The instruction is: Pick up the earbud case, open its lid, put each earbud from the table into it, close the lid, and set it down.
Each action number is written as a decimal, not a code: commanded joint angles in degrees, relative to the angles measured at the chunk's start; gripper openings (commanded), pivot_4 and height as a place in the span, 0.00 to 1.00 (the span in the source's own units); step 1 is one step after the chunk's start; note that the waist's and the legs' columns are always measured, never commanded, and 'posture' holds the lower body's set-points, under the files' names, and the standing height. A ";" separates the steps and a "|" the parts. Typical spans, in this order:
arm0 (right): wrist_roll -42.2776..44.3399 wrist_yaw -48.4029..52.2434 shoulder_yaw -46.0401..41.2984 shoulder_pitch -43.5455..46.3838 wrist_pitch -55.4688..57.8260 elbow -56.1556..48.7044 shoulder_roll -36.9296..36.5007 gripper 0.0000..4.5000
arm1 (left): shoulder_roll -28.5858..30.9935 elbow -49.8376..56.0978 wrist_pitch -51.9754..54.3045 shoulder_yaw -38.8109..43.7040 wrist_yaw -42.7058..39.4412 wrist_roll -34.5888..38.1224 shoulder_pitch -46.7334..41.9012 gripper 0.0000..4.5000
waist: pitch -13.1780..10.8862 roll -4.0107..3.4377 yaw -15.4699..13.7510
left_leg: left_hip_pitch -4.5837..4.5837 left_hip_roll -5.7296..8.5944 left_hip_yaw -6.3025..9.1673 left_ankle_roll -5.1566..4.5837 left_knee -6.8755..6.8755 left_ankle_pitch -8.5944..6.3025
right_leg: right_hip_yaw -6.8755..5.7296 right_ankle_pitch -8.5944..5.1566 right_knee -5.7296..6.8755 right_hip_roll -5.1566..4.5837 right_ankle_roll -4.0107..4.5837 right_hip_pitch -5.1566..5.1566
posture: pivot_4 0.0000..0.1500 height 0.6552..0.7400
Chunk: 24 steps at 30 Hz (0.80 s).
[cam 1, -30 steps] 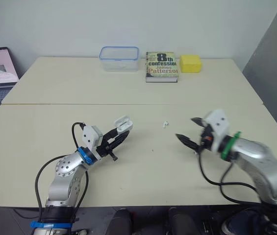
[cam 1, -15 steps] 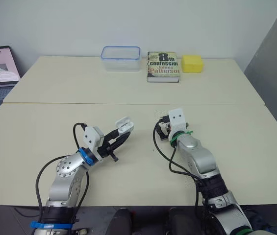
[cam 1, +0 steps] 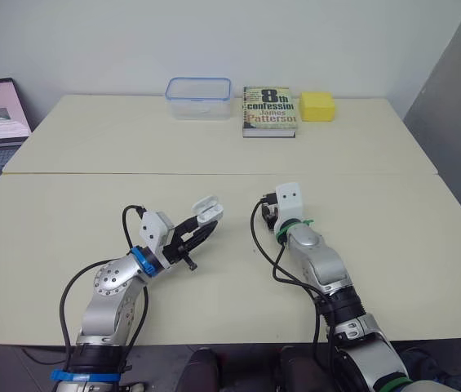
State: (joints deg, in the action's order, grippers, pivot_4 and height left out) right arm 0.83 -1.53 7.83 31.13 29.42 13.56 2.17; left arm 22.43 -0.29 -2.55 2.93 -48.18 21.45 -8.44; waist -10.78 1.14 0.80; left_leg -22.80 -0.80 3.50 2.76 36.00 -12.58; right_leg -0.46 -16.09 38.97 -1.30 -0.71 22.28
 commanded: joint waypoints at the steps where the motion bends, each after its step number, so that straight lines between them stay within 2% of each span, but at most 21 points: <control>1: -1.02 0.65 -0.54 -0.49 1.94 -2.79 -1.36 0.22 | 0.48 1.87 -0.38 -0.03 -0.05 -0.17 0.43 0.17 | 0.00 0.00 0.00 | 0.00 0.00 0.00 0.00 0.00 0.00 | 0.00 0.00 0.00 0.00 0.00 0.00 | 1.00 1.00; 3: -0.58 2.46 -0.10 -1.42 3.65 -6.18 -2.40 0.11 | 0.46 2.10 -0.37 -0.02 0.06 -0.24 0.62 0.17 | 0.00 0.00 -0.05 | -0.02 0.00 0.00 0.00 0.00 0.00 | 0.00 0.00 -0.01 0.00 0.00 0.01 | 1.00 1.00; 7: 3.15 11.69 0.77 -3.58 8.95 -17.69 -8.05 0.11 | 0.56 2.78 -0.08 -0.01 0.27 -0.13 1.14 0.17 | -0.01 -0.01 -0.03 | -0.06 0.00 0.01 0.00 -0.01 0.00 | -0.01 0.00 -0.02 -0.01 0.00 0.04 | 1.00 1.00; 10: 9.79 28.03 0.41 -4.55 10.70 -28.20 -20.18 0.11 | 0.83 3.69 0.48 -0.18 -0.10 0.27 1.65 0.17 | -0.03 -0.04 0.06 | -0.05 -0.01 0.01 -0.01 -0.01 0.00 | -0.01 -0.01 -0.03 0.00 -0.01 0.04 | 1.00 1.00; 15: 17.02 55.67 1.13 -10.25 1.54 -38.02 -42.65 0.11 | 1.04 5.38 1.16 -0.72 -0.75 0.48 2.57 0.17 | -0.03 -0.04 0.03 | -0.06 0.00 0.10 -0.02 -0.06 -0.01 | -0.12 -0.19 -0.19 0.00 -0.31 -0.01 | 1.00 1.00; 20: 16.05 74.36 1.20 -14.88 -9.05 -35.24 -59.85 0.11 | 1.32 7.26 2.00 -1.26 -1.19 0.73 3.76 0.17 | -0.05 -0.03 0.09 | -0.04 -0.01 0.05 -0.02 -0.03 -0.01 | -0.09 -0.19 -0.16 0.01 -0.31 -0.02 | 1.00 1.00; 24: 10.38 81.03 3.60 -16.13 -19.61 -27.55 -66.34 0.11 | 1.64 9.24 2.80 -1.33 -1.25 0.93 4.89 0.17 | -0.05 -0.01 0.20 | 0.03 -0.03 -0.02 -0.02 0.00 -0.02 | -0.05 -0.18 -0.18 0.00 -0.31 -0.07 | 1.00 1.00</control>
State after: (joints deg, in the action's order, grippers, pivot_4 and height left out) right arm 13.32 76.74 10.84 15.03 14.36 -15.87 -62.95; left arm 23.48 6.01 0.25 1.54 -49.38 21.54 -3.85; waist -10.83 1.13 1.00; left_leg -22.78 -0.83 3.48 2.75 36.00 -12.60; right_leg -0.51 -16.27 38.79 -1.30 -1.02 22.22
